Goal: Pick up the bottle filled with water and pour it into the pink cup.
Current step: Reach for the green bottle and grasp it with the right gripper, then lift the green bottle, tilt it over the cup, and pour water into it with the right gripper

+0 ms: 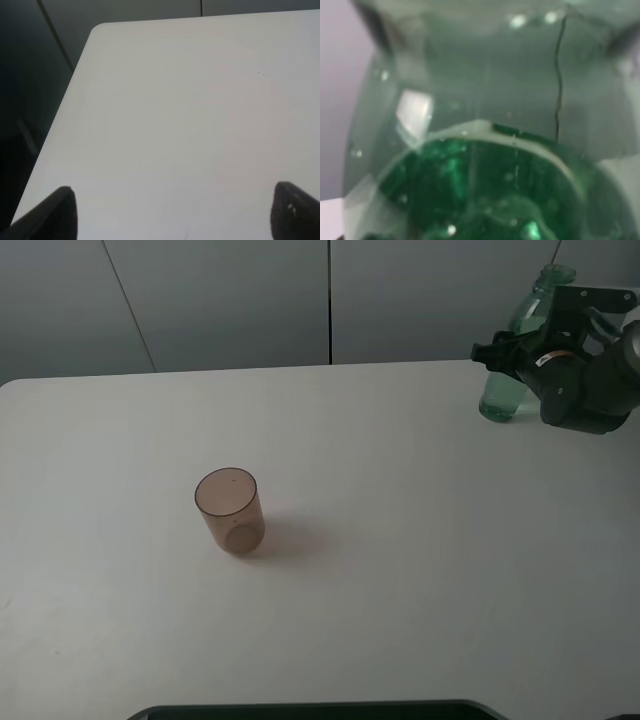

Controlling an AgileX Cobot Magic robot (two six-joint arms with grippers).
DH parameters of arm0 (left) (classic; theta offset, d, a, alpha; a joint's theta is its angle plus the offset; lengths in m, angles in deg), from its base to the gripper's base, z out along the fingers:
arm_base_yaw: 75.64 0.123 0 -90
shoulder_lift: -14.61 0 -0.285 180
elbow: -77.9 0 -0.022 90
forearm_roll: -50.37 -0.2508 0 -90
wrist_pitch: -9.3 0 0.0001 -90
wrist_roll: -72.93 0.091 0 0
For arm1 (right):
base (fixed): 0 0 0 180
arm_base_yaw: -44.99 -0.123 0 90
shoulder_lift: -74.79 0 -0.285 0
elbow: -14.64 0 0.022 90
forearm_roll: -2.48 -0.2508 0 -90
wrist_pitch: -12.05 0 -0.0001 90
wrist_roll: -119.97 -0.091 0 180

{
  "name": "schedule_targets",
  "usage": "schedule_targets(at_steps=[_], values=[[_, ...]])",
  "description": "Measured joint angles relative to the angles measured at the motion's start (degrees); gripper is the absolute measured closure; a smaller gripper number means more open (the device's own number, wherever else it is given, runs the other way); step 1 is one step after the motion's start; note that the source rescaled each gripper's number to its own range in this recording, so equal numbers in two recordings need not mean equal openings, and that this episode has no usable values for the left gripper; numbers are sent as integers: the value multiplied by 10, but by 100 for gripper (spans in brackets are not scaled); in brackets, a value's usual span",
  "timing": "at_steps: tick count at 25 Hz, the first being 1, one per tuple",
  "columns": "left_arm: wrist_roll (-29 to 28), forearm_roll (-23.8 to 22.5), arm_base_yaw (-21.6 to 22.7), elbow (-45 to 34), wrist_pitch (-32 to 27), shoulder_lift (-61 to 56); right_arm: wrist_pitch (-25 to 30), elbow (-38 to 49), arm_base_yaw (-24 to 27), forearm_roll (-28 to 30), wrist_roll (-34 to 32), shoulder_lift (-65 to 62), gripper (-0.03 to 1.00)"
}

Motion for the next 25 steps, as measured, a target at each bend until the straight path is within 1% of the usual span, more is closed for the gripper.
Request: schedule_targets(at_steps=[7, 13, 16, 19, 22, 25], values=[[0, 0, 0, 0, 0, 0, 3, -1, 0, 0, 41, 0, 97], [0, 0, 0, 0, 0, 0, 4, -1, 0, -1, 44, 0, 97], [0, 0, 0, 0, 0, 0, 13, -1, 0, -2, 46, -5, 97], [0, 0, 0, 0, 0, 0, 52, -1, 0, -13, 50, -25, 97], [0, 0, 0, 0, 0, 0, 111, 4, 0, -15, 61, -58, 97], [0, 0, 0, 0, 0, 0, 137, 16, 0, -15, 75, -102, 97]])
